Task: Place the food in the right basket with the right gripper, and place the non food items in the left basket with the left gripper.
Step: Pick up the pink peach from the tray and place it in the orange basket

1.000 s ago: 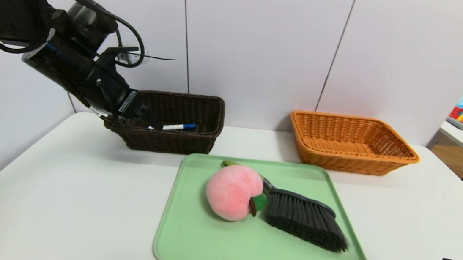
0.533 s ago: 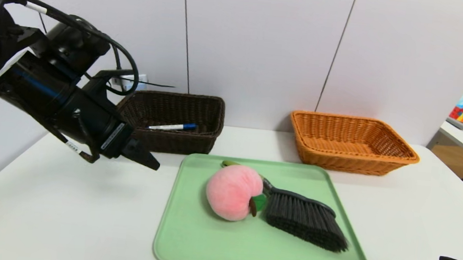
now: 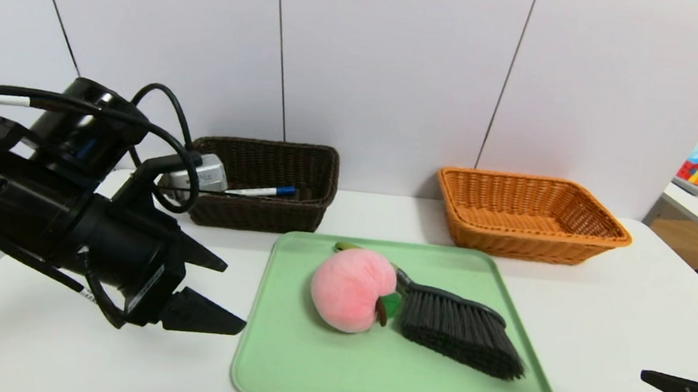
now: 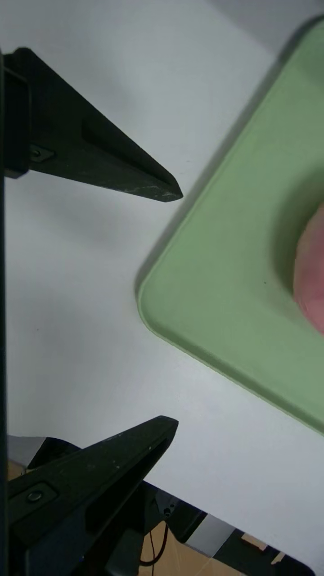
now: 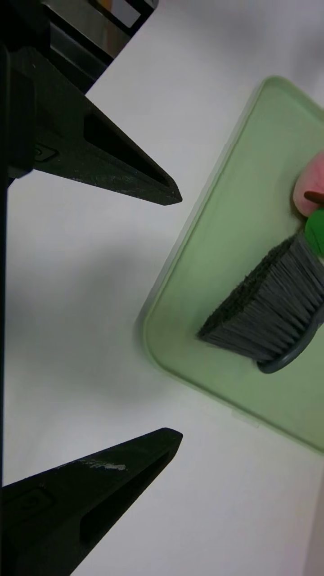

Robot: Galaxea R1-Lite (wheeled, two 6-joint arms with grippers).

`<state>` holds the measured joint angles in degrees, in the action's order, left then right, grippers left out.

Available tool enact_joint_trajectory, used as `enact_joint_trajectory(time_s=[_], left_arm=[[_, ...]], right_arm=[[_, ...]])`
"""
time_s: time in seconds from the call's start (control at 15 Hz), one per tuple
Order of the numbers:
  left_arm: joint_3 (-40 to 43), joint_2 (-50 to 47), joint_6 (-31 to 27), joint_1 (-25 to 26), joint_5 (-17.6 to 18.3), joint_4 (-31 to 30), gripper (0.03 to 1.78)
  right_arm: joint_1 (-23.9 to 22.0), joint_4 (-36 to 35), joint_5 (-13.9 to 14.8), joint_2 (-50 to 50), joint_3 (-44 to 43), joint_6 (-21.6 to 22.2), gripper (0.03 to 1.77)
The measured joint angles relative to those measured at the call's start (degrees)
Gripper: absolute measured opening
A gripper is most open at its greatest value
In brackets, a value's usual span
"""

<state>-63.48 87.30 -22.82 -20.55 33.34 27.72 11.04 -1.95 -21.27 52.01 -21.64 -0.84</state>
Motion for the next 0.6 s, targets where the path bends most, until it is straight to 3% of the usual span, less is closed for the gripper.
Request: enact_joint_trajectory(time_s=[0.13,0.6], left_arm=[[2.1,-0.98,-0.82,-1.16,1.39,-3.06,1.69],[2.43,-0.3,-0.71,-1.74,1.28,-4.57,1.69]], right_arm=[[2.15,-0.79,0.02,2.51,-1.56,-0.01,1.71],[11.75,-7.39,0.66,19.98,-12.42,-0.52,1.71]])
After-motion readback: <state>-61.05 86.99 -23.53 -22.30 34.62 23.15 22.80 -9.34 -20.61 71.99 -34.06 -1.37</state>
